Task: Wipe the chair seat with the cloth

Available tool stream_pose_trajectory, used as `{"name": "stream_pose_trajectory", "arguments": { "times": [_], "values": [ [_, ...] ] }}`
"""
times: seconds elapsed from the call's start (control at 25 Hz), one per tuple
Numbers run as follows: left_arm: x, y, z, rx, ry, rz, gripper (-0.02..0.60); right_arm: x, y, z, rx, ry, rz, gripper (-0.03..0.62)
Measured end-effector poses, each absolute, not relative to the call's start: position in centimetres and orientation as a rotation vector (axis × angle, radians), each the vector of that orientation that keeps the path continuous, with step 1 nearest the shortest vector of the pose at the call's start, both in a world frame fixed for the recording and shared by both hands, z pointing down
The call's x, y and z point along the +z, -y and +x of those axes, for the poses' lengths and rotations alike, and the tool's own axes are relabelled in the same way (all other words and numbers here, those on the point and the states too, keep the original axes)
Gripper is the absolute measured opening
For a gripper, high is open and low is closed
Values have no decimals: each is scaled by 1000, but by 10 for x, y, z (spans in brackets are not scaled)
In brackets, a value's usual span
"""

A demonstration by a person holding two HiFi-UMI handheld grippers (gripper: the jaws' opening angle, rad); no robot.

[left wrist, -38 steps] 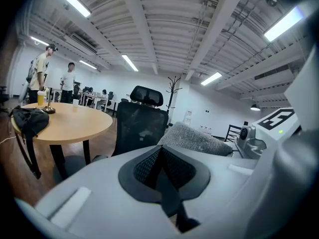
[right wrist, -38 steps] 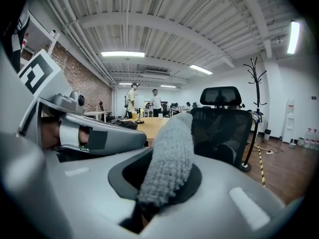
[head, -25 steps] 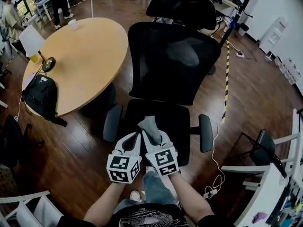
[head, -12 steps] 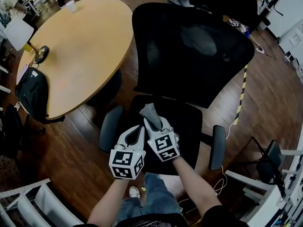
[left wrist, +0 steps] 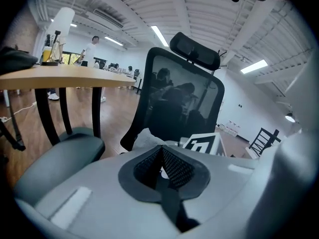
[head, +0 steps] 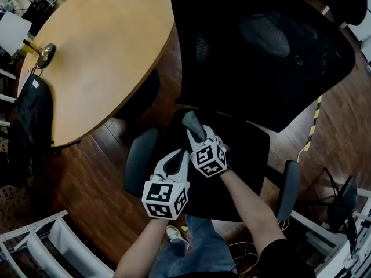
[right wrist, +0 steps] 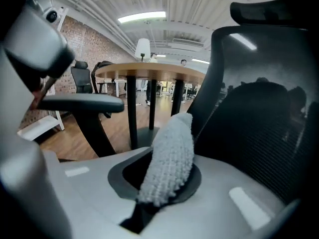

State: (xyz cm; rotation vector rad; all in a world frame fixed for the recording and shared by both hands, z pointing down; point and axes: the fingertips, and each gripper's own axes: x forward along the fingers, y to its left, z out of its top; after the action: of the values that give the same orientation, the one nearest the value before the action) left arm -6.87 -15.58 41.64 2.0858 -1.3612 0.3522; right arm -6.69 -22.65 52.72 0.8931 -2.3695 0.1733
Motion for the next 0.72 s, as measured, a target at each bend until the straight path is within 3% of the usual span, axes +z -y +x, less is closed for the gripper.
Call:
{"name": "stream_pose_trajectory", "arguments": {
  "times": [0.4,0.72],
  "values": [
    [460,136,-88,332,1337,2052,5,616,274,-82,56,2285,797,9],
    [475,116,-99,359,1334,2042,3,616,249,-95,73,2325,783,9]
  ]
}}
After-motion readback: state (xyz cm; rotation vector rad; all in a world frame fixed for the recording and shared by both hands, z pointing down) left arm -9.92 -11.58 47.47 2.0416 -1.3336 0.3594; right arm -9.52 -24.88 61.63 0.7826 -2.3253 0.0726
